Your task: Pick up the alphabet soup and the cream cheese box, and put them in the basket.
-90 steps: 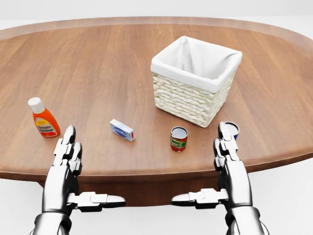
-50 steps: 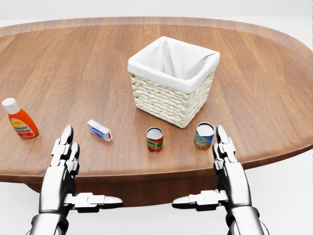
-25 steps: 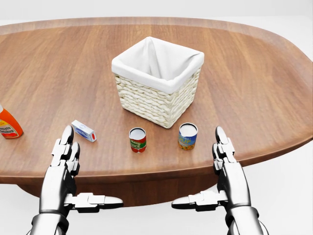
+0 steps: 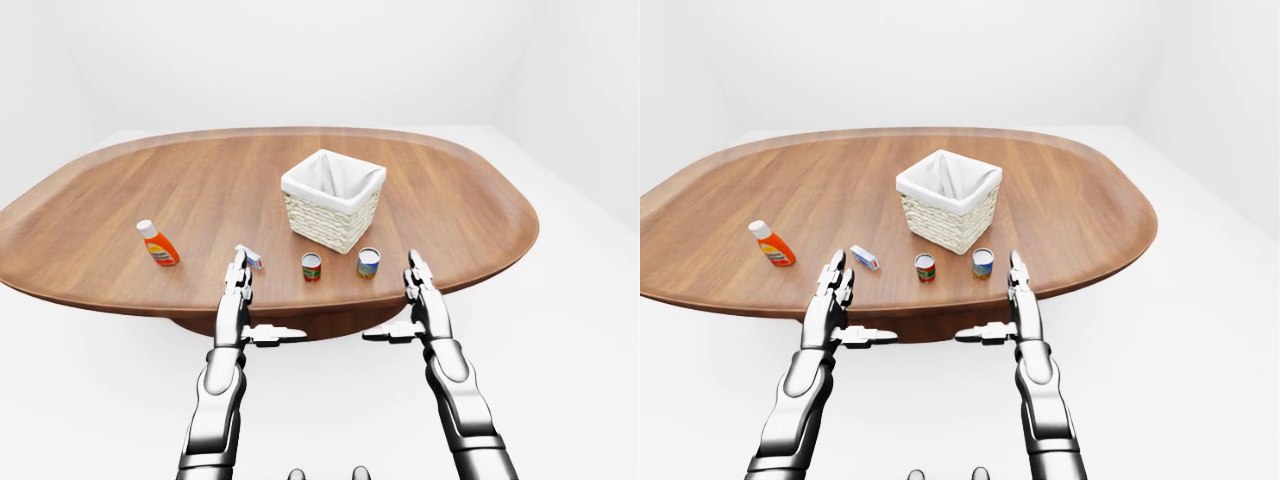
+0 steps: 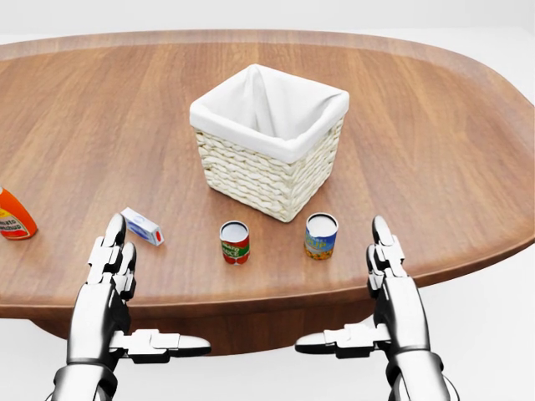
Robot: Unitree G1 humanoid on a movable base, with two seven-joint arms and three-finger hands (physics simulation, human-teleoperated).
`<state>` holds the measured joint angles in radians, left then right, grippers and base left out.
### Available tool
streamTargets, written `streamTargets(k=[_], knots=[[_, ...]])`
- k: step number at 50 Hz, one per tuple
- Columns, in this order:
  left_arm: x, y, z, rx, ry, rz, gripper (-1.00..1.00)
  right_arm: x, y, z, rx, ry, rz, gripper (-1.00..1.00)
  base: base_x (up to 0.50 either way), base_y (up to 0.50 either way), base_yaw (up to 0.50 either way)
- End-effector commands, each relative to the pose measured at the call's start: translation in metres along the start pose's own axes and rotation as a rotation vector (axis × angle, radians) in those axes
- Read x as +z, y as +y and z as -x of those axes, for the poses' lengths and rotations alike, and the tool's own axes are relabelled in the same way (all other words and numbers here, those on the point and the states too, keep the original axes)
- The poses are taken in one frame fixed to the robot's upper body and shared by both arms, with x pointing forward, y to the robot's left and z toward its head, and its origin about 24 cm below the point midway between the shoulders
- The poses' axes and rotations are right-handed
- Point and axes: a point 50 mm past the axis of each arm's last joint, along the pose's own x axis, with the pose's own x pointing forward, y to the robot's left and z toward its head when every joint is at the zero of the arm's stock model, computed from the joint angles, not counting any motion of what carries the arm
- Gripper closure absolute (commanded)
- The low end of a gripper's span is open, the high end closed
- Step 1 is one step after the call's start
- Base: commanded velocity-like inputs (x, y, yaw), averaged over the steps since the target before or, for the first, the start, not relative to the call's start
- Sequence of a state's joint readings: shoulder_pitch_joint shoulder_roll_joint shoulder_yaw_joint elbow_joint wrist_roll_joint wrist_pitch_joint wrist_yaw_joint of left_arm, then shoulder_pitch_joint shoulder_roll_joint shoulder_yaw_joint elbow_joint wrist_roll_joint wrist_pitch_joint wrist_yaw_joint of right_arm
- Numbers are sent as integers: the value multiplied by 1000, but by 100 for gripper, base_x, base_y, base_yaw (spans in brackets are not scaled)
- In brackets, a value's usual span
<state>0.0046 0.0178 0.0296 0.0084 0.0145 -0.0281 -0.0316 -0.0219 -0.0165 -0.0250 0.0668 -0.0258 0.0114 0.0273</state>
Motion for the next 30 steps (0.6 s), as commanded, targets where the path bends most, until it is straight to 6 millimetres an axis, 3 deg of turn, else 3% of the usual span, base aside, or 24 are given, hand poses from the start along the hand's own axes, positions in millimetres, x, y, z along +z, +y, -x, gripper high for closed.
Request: streamTargets(k=[1,30], knots=[[0,0,0,0,-1,-2,-100,1,-6,-2,-53,2,-15,-100,0,0,0],[0,-1,0,-5,6,-3,-100,21,-56,4,-482,-92,-28,-100,0,0,0]])
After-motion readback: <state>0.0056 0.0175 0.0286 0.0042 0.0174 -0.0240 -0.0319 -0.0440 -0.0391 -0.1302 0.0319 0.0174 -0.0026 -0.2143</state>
